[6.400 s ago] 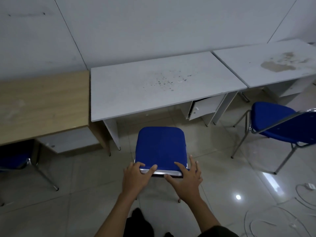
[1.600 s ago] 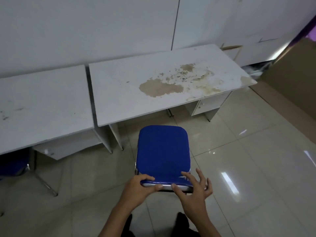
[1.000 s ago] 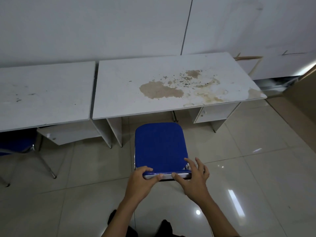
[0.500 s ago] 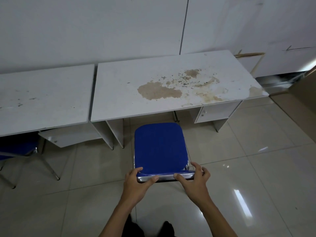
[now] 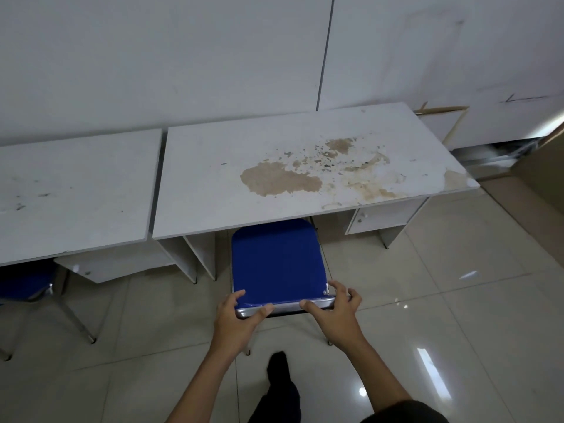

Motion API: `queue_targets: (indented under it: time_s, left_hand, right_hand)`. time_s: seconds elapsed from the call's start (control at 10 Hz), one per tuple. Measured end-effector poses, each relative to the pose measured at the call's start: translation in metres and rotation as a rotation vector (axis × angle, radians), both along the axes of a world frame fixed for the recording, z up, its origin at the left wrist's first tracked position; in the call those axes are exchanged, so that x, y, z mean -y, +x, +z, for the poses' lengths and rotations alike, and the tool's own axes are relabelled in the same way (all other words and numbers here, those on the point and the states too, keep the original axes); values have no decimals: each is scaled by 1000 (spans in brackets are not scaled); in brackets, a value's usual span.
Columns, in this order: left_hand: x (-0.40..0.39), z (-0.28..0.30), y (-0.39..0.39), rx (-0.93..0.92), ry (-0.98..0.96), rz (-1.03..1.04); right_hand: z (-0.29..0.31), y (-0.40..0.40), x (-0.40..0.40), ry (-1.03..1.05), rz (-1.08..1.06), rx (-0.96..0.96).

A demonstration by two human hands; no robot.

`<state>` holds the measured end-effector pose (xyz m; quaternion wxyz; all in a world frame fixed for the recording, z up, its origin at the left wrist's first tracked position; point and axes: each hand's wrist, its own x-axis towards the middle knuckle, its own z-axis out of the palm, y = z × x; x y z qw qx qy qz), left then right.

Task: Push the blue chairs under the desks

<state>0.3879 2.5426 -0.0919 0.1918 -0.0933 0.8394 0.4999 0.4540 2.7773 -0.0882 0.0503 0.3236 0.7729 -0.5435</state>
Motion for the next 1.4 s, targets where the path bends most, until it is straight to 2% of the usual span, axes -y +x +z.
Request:
queue_targets:
  time_s: [0.7, 1.1, 1.2, 1.3, 1.4]
  left_hand:
    - [-24, -3, -174, -29, -3, 41]
    - [-32, 4, -224, -19, -3, 28]
    - [-32, 12, -219, 1, -45, 14]
    - [-37, 29, -224, 26, -116, -42]
    - [-48, 55, -233, -34, -176, -72]
  right_hand:
    - [2, -181, -26, -3, 32, 9]
    - [4, -234, -32, -12, 29, 22]
    - [22, -239, -39, 152, 187, 279]
    - [49, -256, -48, 318, 421, 448]
    - [73, -276, -53, 335, 549, 245]
